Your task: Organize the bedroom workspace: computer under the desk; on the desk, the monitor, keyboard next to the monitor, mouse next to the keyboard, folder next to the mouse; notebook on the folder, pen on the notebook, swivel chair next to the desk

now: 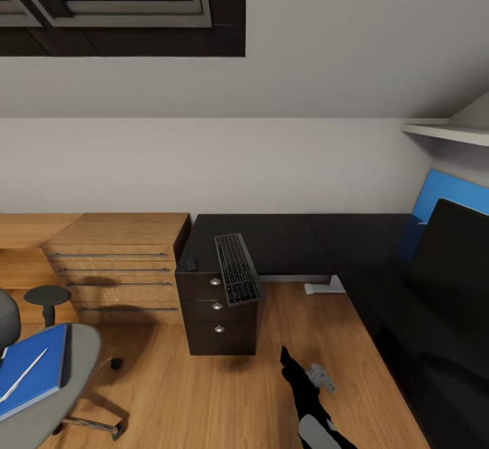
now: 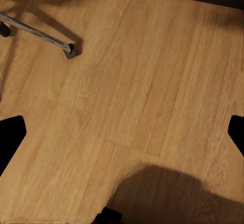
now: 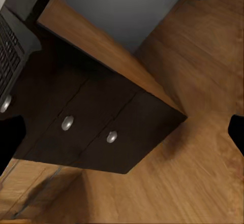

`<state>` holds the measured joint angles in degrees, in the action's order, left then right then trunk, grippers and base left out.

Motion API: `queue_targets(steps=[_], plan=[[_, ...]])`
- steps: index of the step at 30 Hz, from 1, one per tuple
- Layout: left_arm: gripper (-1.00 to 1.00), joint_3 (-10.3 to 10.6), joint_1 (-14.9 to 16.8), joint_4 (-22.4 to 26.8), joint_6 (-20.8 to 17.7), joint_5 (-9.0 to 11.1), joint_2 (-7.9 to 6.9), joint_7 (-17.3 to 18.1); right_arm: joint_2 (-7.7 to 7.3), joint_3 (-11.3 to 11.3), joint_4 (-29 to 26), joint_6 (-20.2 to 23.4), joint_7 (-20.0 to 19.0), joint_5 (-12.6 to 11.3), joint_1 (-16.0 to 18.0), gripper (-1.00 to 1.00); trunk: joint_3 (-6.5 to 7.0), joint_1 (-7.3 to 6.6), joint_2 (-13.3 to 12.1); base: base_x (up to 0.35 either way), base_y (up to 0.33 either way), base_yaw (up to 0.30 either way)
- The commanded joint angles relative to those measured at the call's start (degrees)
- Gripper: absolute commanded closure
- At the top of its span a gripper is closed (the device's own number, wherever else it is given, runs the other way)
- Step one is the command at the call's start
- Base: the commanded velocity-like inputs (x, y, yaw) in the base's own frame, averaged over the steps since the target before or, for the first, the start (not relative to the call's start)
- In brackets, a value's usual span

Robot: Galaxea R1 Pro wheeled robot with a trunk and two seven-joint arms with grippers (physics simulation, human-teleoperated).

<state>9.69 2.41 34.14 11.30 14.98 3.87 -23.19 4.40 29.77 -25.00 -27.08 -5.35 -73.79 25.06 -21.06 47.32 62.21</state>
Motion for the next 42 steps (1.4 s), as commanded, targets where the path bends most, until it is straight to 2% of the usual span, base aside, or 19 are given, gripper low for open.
queue_targets(steps=[1,2,3,5,6,13,14,17,18,22,32,36,42], plan=[[-1.00,0.4,0.0,-0.3,0.3,0.6,-0.05,-0.4,0.89,0.4,2.7,-2.4,-0.3,1.4,0.4,-1.00,0.13,-0.23,-0.4,0.000,0.000,0.000],[-1.00,0.4,0.0,-0.4,0.3,0.6,-0.04,-0.4,1.59,0.4,5.1,-3.9,-0.3,3.4,0.7,-1.00,0.31,-0.45,-0.8,0.000,0.000,0.000],[-1.00,0.4,0.0,-0.7,0.3,0.5,-0.02,-0.4,2.64,0.5,9.9,-6.3,-0.2,7.1,1.1,-1.00,0.49,-0.67,-1.2,0.000,0.000,0.000],[-1.00,0.4,0.0,-0.9,0.3,0.5,0.00,-0.4,3.30,0.6,13.9,-7.8,-0.2,10.7,1.3,-1.00,0.84,-1.10,-2.0,0.000,0.000,0.000],[-1.00,0.4,0.0,-1.0,0.3,0.5,0.03,-0.4,3.70,0.6,16.6,-8.7,-0.2,13.7,1.5,-1.00,1.02,-1.32,-2.4,0.000,0.000,0.000],[-1.00,0.5,0.0,-1.2,0.3,0.5,0.36,-0.4,4.05,0.7,22.4,-10.2,-0.5,22.3,1.5,-1.00,2.28,-2.86,-5.2,0.000,0.000,0.000],[-1.00,0.5,0.0,-1.2,0.3,0.5,0.39,-0.4,4.07,0.8,23.1,-10.3,-0.5,24.7,1.4,-1.00,2.46,-3.08,-5.6,0.000,0.000,0.000],[-1.00,0.5,0.0,-1.2,0.3,0.5,0.42,-0.4,4.05,0.9,23.7,-10.4,-0.5,28.8,1.2,-1.00,3.00,-3.74,-6.8,0.000,0.000,0.000],[-1.00,0.5,0.0,-1.2,0.3,0.5,0.43,-0.4,3.93,0.9,24.3,-10.5,-0.5,32.4,0.7,-1.00,3.18,-3.96,-7.2,0.000,0.000,0.000],[-1.00,0.5,0.0,-1.2,0.4,0.5,0.43,-0.4,3.79,1.0,25.1,-10.4,-0.5,34.9,0.2,-1.00,3.90,-4.84,-8.8,0.000,0.000,0.000],[-1.00,0.6,0.0,-1.2,0.8,0.5,0.44,-0.4,3.33,1.4,25.9,-10.3,-0.4,38.1,-0.2,-1.00,3.90,-4.84,-8.8,0.000,0.000,0.000],[-1.00,0.7,0.0,-1.2,0.8,0.5,0.44,-0.4,3.32,1.4,26.0,-10.4,-0.3,39.0,-0.2,-1.00,3.90,-4.84,-8.8,-0.099,0.000,0.000],[-1.00,0.6,0.0,-1.3,0.7,0.5,0.44,-0.4,3.33,1.4,25.9,-10.4,-0.2,38.7,-0.2,-1.00,3.90,-4.84,-8.8,-0.328,0.014,-0.058]])
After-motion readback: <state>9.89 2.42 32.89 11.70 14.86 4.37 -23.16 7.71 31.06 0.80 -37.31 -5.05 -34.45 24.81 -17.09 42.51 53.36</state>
